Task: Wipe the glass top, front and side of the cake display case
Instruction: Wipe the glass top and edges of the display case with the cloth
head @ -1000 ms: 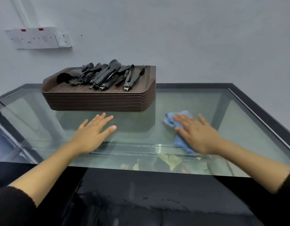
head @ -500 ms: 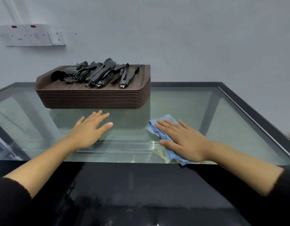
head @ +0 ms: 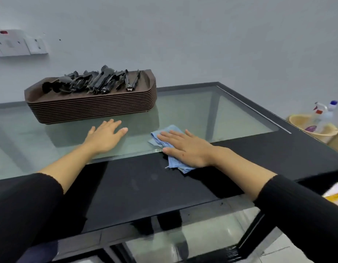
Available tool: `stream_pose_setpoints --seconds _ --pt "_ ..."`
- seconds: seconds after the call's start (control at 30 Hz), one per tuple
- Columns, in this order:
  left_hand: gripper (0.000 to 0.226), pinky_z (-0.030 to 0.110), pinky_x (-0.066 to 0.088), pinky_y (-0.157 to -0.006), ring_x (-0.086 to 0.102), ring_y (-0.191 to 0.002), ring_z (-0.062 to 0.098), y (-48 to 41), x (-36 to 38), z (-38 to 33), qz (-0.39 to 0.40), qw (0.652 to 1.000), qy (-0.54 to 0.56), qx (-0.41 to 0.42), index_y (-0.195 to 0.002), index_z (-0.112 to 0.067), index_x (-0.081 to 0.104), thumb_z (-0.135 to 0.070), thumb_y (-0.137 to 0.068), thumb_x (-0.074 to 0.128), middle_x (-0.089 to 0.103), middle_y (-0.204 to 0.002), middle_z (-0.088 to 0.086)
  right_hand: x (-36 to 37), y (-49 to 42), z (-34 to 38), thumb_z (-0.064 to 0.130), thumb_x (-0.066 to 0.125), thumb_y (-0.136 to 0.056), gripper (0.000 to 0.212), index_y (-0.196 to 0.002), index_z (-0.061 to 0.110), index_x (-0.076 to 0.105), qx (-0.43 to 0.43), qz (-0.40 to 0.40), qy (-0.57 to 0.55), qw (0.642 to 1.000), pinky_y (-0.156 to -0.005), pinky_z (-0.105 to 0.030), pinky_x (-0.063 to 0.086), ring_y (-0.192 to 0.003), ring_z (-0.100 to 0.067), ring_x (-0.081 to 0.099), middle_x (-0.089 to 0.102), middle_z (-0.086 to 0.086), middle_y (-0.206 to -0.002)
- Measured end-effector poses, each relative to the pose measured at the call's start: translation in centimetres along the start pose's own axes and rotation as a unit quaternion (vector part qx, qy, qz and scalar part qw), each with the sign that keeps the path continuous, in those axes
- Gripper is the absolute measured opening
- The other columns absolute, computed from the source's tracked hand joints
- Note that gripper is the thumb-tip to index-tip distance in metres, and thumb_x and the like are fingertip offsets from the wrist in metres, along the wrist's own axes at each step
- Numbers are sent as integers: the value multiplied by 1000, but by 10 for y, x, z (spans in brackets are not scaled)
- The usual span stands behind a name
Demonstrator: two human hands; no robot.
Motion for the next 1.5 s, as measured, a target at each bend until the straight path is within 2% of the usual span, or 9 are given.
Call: stream_pose_setpoints --seconds 0.13,0.3,0.6,0.7,0.83,1.0,1.2,1.37,1.5 --pt "61 50 1 -121 4 -151 15 55 -1 3 37 998 12 49 -152 -38 21 -61 -96 24 9 -164 -6 -22 54 -70 52 24 -101 53 -152 41 16 111 -34 -44 992 -121 -45 -4 -150 -3 5 13 20 -161" --pt "76 54 3 -119 2 -151 10 139 -14 44 62 998 -13 -5 -149 -47 18 -78 -80 18 6 -163 -14 -33 65 -105 46 19 -103 57 -155 22 17 292 -97 -1 952 -120 -52 4 -152 -16 5 13 5 -164" --pt "69 47 -1 -121 1 -150 10 158 -9 47 10 1000 6 -14 -151 -46 16 -71 -86 14 5 -163 -14 13 92 40 55 22 -100 59 -155 37 9 6 -25 -14 1000 -123 -33 -4 -148 2 -4 5 26 -159" --pt "63 47 1 -121 3 -151 10 160 -8 48 -3 1000 6 -14 -150 -45 19 -67 -92 19 8 -163 -13 -6 119 -16 54 27 -99 55 -152 42 17 75 -36 -29 996 -122 -38 -1 -148 3 3 13 25 -159" --pt "59 51 3 -121 5 -151 15 157 -8 43 -15 1000 -5 -19 -151 -42 21 -63 -96 20 10 -163 -9 -14 89 -50 51 23 -100 59 -154 26 20 219 -94 14 971 -120 -49 11 -150 -17 12 18 7 -162" --pt "58 52 6 -120 10 -151 19 159 -11 42 -24 1000 8 -16 -150 -40 27 -62 -97 24 15 -163 -5 14 22 55 51 18 -100 57 -152 27 24 100 -45 57 992 -115 -59 9 -149 -31 11 13 1 -163" --pt "52 39 7 -123 12 -150 11 196 -22 56 6 996 85 38 -148 -38 34 -51 -98 39 20 -161 -8 21 83 83 47 22 -104 54 -155 33 14 -12 -6 -30 999 -123 -41 -3 -150 -5 2 11 19 -162" --pt "62 39 13 -121 16 -149 13 236 -45 120 17 997 75 -9 -145 -44 35 -67 -87 39 23 -160 -11 7 95 29 49 24 -102 54 -154 33 21 128 -64 -12 990 -121 -48 3 -151 -13 10 18 10 -162" --pt "71 45 15 -121 22 -148 19 224 -57 156 10 997 56 -50 -146 -41 35 -74 -84 31 25 -160 -4 13 38 74 46 21 -100 59 -150 15 27 209 -105 14 972 -118 -53 12 -147 -27 17 24 -2 -160"
Point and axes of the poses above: each hand's wrist, its own y-axis away from the middle knuckle, its own x-axis out of the palm, z = x × y, the point moved 6 cm from there along -y, towards the middle knuckle
